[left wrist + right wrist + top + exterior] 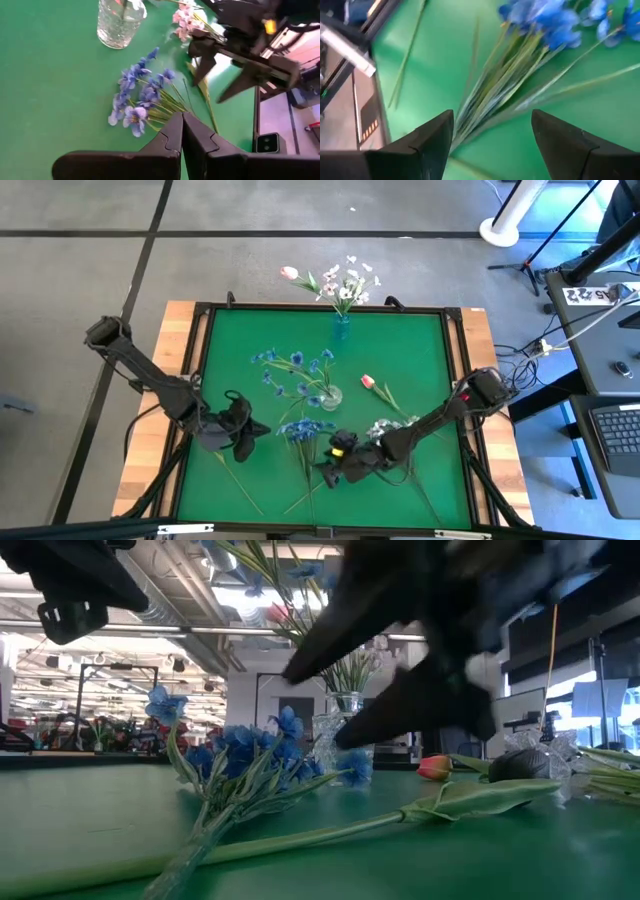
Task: Sort flowers into vase by color
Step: Put the blue flowers into the transparent vase
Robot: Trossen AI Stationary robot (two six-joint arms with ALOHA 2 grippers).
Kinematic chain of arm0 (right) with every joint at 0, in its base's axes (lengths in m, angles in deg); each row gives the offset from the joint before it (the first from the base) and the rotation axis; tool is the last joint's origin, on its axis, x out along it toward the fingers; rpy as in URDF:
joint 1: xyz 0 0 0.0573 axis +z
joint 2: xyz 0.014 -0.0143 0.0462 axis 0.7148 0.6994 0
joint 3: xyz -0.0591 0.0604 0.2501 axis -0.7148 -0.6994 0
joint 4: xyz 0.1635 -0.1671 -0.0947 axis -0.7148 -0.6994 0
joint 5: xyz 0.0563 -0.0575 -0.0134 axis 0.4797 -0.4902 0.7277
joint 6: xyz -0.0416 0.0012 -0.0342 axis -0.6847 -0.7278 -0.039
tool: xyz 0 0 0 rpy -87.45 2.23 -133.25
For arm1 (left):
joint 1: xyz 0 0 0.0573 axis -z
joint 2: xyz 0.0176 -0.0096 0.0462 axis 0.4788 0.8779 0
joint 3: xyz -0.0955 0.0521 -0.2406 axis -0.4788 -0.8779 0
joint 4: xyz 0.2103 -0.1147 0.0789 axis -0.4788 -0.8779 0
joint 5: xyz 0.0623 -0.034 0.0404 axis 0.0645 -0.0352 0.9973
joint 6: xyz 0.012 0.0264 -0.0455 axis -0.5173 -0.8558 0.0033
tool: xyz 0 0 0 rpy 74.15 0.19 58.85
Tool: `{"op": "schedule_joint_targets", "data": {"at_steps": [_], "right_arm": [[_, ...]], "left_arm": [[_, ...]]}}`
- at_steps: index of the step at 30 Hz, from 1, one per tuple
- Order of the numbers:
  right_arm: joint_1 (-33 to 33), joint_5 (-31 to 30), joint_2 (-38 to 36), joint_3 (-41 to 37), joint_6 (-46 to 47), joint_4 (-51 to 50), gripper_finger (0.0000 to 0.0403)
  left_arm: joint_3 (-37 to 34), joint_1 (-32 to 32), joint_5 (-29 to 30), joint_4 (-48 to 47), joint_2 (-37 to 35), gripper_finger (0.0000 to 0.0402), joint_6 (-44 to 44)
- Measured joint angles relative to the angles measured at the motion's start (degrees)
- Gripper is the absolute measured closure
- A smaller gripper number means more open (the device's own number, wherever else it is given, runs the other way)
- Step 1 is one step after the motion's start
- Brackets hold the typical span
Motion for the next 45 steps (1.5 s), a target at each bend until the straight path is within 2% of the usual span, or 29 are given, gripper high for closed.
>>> {"op": "schedule_joint_targets", "data": {"at_steps": [10,14,18,20,23,31,38,45], "right_arm": [[-3.9,1.4,4.0,0.0,0.2,0.5,0.0134],[-5.4,4.0,4.5,0.1,0.0,1.2,0.0134],[-6.3,4.2,4.5,0.1,-2.9,1.4,0.0141],[-6.5,4.2,4.6,0.1,-3.8,1.8,0.0158],[-6.5,3.8,4.7,0.1,-5.0,2.2,0.0204],[-6.6,4.4,4.7,0.0,-8.7,5.0,0.0383],[-5.6,5.0,-0.2,0.0,-14.0,8.2,0.0393],[-1.0,0.3,-10.1,0.0,-20.0,5.7,0.0398]], "left_arm": [[0.0,0.6,0.2,2.0,2.1,0.0401,0.3],[0.0,0.6,0.5,1.8,2.1,0.0401,-0.1],[0.0,0.6,0.9,1.7,2.1,0.0401,-0.8],[0.0,0.6,1.0,1.7,2.1,0.0401,-1.4],[0.0,0.5,1.0,1.7,2.1,0.0401,-1.6],[0.0,0.5,1.2,1.6,2.1,0.0401,-2.9],[0.0,0.5,1.2,1.3,2.1,0.0401,-3.0],[0.0,0.5,1.2,0.6,2.1,0.0401,-3.2]]}}
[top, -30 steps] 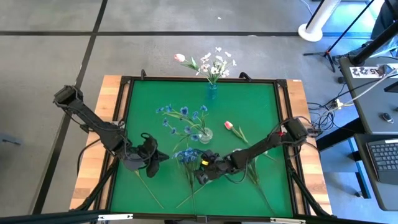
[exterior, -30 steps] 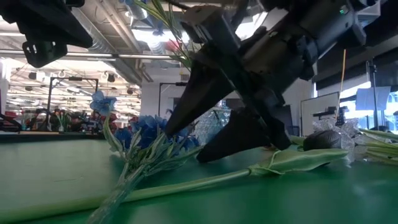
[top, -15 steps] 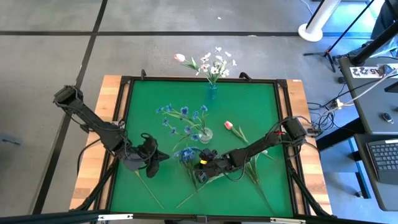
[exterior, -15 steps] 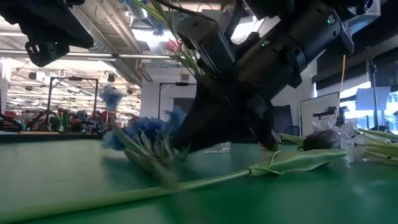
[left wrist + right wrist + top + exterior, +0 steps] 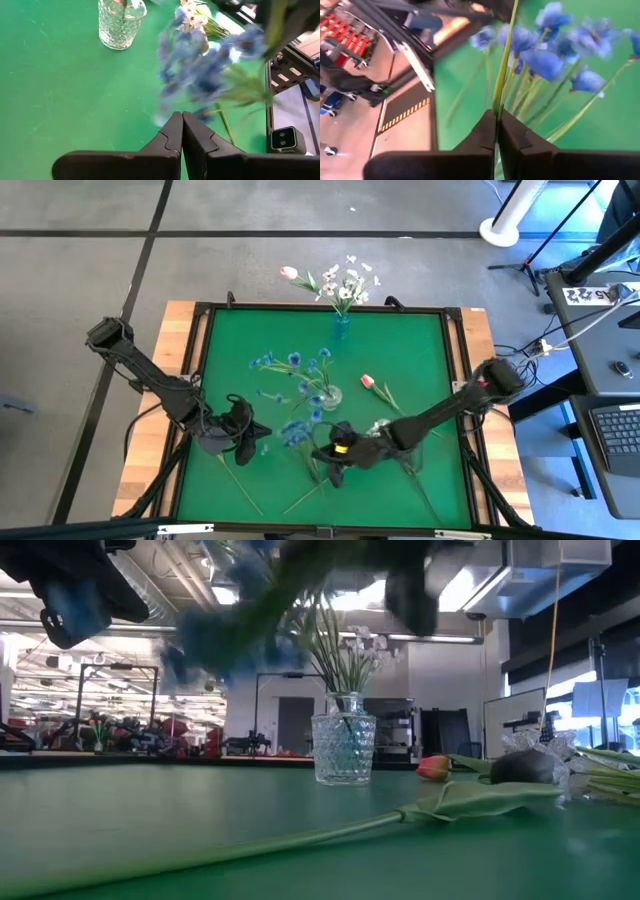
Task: Sort flowers into vase by color
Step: Put the blue flowers into the transparent vase
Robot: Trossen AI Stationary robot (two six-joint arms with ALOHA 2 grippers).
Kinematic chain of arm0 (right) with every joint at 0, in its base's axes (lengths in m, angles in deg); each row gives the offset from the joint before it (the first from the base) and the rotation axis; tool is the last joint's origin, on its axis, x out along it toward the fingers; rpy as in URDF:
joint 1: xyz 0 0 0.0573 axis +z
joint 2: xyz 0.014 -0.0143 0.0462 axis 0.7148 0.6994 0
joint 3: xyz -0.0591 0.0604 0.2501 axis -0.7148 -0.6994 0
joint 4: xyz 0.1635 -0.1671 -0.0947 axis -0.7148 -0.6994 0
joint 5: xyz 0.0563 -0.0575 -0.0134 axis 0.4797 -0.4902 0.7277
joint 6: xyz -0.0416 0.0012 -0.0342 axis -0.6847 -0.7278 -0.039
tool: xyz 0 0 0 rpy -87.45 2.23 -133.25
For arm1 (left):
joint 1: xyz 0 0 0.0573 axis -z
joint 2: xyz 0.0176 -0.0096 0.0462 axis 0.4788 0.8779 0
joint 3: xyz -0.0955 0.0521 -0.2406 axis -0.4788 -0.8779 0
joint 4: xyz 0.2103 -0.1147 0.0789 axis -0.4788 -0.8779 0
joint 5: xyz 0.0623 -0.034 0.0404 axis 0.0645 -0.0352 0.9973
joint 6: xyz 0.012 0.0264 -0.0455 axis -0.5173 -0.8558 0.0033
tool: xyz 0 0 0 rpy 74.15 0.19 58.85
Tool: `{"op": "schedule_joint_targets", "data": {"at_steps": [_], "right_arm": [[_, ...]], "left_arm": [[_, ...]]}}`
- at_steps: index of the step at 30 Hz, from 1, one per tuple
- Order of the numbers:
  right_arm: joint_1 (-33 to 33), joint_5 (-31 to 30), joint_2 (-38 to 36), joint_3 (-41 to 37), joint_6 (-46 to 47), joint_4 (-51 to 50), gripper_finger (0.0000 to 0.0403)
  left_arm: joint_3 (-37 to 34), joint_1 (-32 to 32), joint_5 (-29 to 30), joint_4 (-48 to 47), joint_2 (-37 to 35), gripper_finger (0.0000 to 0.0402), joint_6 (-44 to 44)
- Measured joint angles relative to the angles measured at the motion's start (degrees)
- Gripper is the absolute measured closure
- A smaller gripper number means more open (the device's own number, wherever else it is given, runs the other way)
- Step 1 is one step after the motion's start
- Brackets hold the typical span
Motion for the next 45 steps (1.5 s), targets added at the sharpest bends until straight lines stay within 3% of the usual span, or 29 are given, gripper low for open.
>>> {"op": "schedule_joint_targets", "data": {"at_steps": [7,12,15,22,25,32,37,45], "right_arm": [[6.3,-4.6,-7.6,0.0,-4.0,-5.3,0.0400],[11.3,-11.3,-11.6,0.0,-9.5,-5.9,0.0400],[14.0,-18.8,-14.2,0.0,-16.3,-6.0,0.0401],[17.2,-42.8,-17.0,0.0,-33.3,-2.8,0.0401],[16.9,-48.3,-17.0,0.0,-39.9,-0.7,0.0401],[10.0,-48.7,-17.0,0.0,-47.8,0.1,0.0402],[3.8,-43.2,-17.0,0.0,-51.0,0.7,0.0402],[-0.3,-41.9,-17.0,-0.1,-60.3,8.3,0.0402]], "left_arm": [[0.0,0.0,0.1,0.0,0.0,0.0401,0.0],[0.0,0.0,0.2,0.0,0.0,0.0401,0.0],[0.0,0.0,0.2,0.1,0.0,0.0401,0.0],[0.0,0.0,0.2,0.6,0.0,0.0401,0.0],[0.0,0.0,0.2,3.4,0.0,0.0401,0.0],[0.0,0.4,-0.6,11.8,0.0,0.0401,-7.5],[0.0,0.4,-0.7,11.9,0.0,0.0401,-8.6],[0.0,0.7,-1.2,11.9,0.0,0.0401,-9.0]]}}
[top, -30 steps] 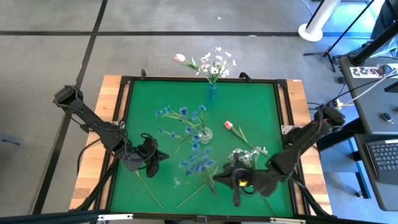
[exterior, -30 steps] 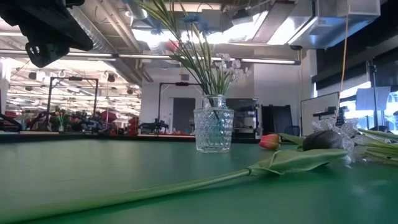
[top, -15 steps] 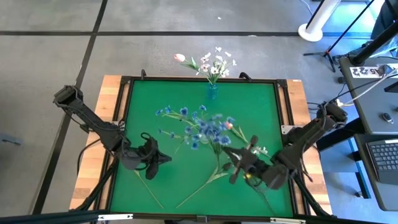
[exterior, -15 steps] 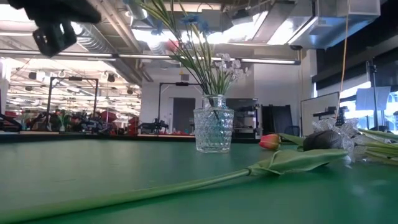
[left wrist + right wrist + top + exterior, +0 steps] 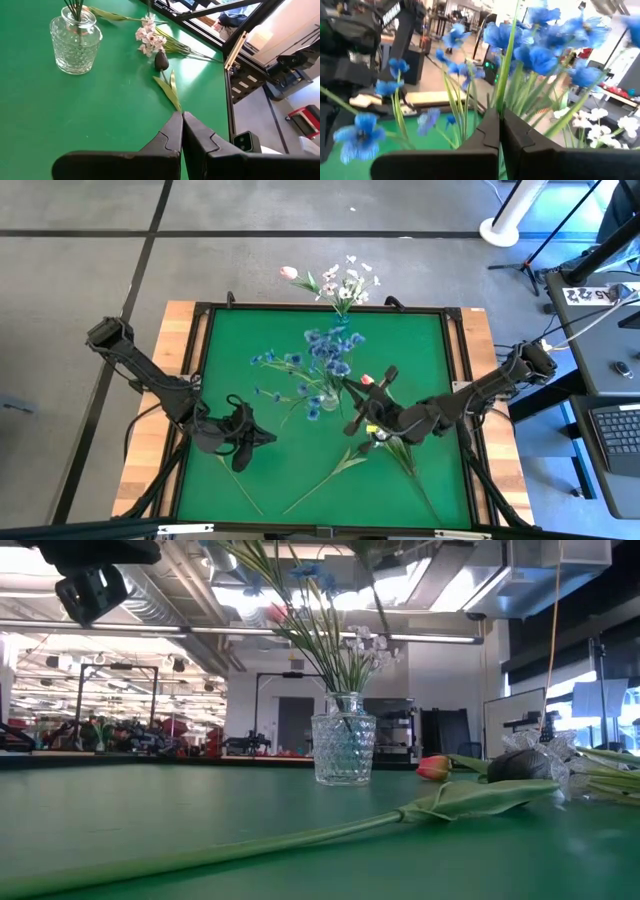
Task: Sort flowers into vase by color
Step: Put the blue flowers into the transparent vase
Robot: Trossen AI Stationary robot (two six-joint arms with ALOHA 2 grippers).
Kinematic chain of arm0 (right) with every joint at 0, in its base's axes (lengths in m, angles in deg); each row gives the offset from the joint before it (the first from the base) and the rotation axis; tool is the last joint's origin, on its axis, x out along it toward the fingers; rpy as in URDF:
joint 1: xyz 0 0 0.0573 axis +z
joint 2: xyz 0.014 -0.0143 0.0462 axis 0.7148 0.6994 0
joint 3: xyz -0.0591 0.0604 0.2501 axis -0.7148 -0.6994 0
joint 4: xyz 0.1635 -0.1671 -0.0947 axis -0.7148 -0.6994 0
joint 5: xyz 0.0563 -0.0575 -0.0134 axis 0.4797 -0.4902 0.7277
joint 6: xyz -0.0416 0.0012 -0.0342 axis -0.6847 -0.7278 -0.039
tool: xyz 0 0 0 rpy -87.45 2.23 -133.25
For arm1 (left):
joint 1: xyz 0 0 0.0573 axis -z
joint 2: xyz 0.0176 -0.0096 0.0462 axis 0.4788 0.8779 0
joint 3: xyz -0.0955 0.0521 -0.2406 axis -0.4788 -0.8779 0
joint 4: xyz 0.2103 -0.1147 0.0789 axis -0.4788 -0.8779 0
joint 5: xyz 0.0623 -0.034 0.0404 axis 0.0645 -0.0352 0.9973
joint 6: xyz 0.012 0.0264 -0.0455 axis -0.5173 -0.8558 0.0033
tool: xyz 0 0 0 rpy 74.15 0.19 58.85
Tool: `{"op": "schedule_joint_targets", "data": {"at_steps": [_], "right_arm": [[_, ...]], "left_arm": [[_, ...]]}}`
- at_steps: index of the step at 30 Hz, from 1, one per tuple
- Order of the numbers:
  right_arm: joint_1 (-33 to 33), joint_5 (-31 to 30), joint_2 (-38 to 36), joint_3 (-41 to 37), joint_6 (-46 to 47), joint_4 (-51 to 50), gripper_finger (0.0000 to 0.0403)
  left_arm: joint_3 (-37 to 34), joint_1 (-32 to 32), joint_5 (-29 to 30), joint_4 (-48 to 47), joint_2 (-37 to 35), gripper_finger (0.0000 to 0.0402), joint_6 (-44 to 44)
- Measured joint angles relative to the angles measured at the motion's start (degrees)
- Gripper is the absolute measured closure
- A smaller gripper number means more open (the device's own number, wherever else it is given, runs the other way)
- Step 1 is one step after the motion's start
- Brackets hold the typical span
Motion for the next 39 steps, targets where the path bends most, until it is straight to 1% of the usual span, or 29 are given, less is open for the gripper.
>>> {"op": "schedule_joint_targets", "data": {"at_steps": [3,8,12,15,17,20,24,29,33,37,39], "right_arm": [[0.0,0.9,0.0,-2.5,-4.2,8.0,0.0402],[0.1,1.2,-0.8,-10.9,-10.1,25.2,0.0402],[-1.7,5.5,-1.7,-19.3,-12.8,41.7,0.0402],[-4.1,9.4,-1.7,-24.8,-12.9,53.2,0.0402],[-6.0,11.6,-1.9,-27.3,-12.6,57.3,0.0402],[-8.4,12.3,-1.9,-29.4,-10.3,57.3,0.0402],[-10.0,13.4,-1.9,-30.2,-9.5,57.3,0.0402],[-10.0,13.4,-1.9,-30.2,-11.7,57.1,0.0402],[-10.0,13.4,-1.9,-30.2,-11.7,53.8,0.0402],[-10.1,15.4,-1.9,-30.2,-11.7,53.2,0.0402],[-10.1,15.4,-1.9,-30.2,-12.5,53.2,0.0402]], "left_arm": [[0.0,0.1,-0.1,-0.2,0.0,0.0401,0.0],[0.0,0.4,-0.1,-0.4,0.0,0.0401,0.0],[0.0,0.4,0.0,-0.4,0.0,0.0401,0.0],[0.0,0.4,0.6,-0.4,0.0,0.0401,0.0],[0.0,0.4,0.8,-0.4,0.0,0.0401,0.0],[0.0,0.4,1.2,-0.4,0.0,0.0401,0.0],[0.0,0.4,1.2,-0.4,0.0,0.0401,0.0],[0.0,0.4,1.2,-0.4,0.0,0.0401,0.0],[0.0,0.4,1.2,-0.5,0.0,0.0401,-1.0],[0.0,0.4,1.2,-0.4,0.0,0.0401,-1.4],[0.0,0.4,1.2,-0.4,0.0,0.0401,-1.4]]}}
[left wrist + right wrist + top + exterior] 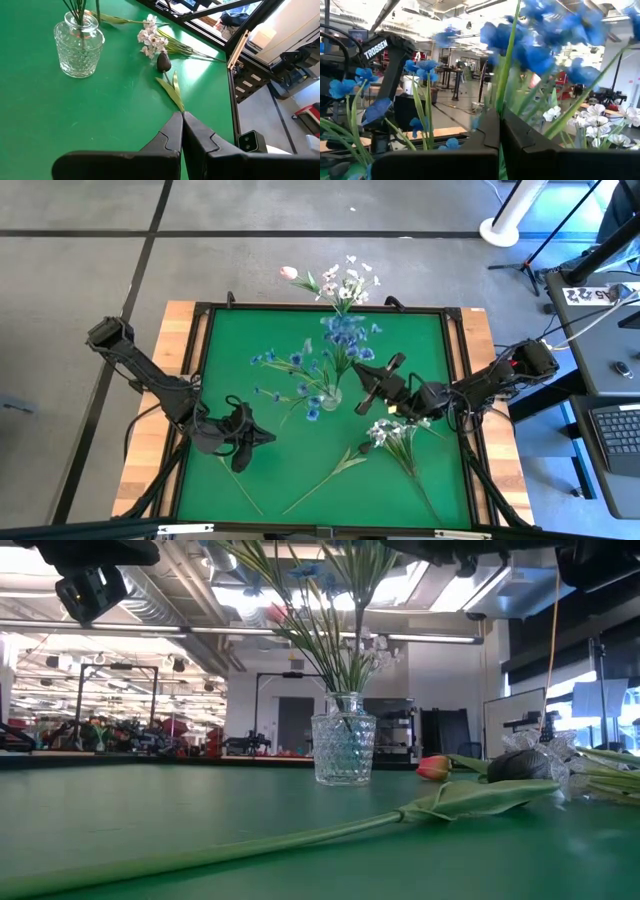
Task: Sort flowers into vase by color
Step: Put the blue flowers into the transparent vase
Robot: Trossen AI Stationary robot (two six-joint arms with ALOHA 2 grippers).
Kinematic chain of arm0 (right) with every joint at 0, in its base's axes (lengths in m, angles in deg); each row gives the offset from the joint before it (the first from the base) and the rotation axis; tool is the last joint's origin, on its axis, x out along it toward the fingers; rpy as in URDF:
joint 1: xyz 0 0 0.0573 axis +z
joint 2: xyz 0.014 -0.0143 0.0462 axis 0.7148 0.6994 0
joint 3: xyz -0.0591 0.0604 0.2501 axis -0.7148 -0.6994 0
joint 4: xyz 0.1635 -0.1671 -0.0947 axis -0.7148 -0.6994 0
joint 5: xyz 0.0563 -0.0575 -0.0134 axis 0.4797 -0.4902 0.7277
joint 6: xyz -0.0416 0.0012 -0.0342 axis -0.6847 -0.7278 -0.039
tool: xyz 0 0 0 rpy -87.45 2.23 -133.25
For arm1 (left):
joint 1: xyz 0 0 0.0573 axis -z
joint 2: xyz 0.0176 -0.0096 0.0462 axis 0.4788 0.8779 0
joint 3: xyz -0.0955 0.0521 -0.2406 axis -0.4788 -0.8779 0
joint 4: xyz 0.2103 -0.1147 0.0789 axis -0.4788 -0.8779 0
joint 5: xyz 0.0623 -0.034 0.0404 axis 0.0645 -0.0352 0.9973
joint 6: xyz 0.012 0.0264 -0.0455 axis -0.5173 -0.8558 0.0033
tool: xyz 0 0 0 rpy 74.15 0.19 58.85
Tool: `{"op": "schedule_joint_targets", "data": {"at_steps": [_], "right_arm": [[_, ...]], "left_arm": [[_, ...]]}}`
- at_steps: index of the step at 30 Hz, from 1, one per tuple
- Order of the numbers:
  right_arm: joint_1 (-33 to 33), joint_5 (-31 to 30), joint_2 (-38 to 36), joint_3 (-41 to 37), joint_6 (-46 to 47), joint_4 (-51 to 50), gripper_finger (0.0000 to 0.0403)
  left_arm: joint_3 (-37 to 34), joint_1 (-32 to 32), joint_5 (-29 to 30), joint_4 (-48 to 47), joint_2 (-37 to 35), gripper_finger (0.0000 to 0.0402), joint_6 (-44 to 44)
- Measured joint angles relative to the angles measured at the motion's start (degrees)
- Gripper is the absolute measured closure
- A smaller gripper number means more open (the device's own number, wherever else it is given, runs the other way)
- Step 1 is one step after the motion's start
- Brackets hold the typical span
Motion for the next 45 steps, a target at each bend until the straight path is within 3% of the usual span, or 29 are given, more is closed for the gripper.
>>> {"op": "schedule_joint_targets", "data": {"at_steps": [6,12,28,38,45], "right_arm": [[-1.0,1.3,0.0,0.0,-1.5,1.3,0.0402],[-3.6,8.1,0.0,0.0,0.0,0.9,0.0402],[-4.0,9.9,0.0,0.0,2.4,-10.3,0.0396],[-1.7,9.1,0.0,0.0,7.0,-21.8,0.0317],[5.1,-3.1,-1.3,0.0,6.4,-23.5,0.0219]], "left_arm": [[0.0,0.0,0.6,0.0,0.0,0.0401,-0.1],[0.0,0.0,0.8,0.0,0.0,0.0401,-0.1],[0.0,0.0,0.8,0.0,0.0,0.0401,-1.6],[0.0,0.0,0.3,0.0,0.0,0.0401,-1.6],[0.0,0.0,-0.3,0.0,0.0,0.0401,-1.5]]}}
